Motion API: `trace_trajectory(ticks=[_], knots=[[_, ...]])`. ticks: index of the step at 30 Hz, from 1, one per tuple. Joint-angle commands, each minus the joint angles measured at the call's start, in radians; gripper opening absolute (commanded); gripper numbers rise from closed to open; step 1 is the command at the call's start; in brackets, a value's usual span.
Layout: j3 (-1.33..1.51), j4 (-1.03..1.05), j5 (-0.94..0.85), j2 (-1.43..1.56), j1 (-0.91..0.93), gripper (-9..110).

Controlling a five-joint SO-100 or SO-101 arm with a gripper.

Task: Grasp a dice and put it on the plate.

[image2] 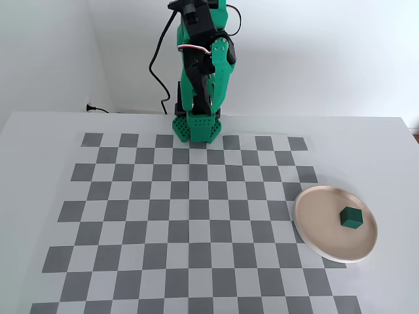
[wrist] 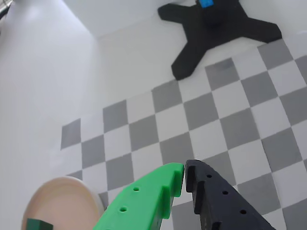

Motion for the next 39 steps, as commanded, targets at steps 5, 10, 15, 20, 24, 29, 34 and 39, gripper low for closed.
trace_trajectory(ticks=[5,10,15,20,24,29,34,39], knots=[[0.224,-0.075,0.123,0.201,0.080,-4],[0.331,-0.069,0.212,0.305,0.087,-4],[0.436,-0.055,0.272,0.391,0.100,-4],[0.502,-0.084,0.359,0.391,0.127,-4],[0.558,-0.104,0.428,0.391,0.124,-4],[0.663,-0.135,0.477,0.391,0.126,-4],[0.718,-0.144,0.551,0.391,0.126,-4],[0.764,-0.166,0.753,0.391,0.123,-4]])
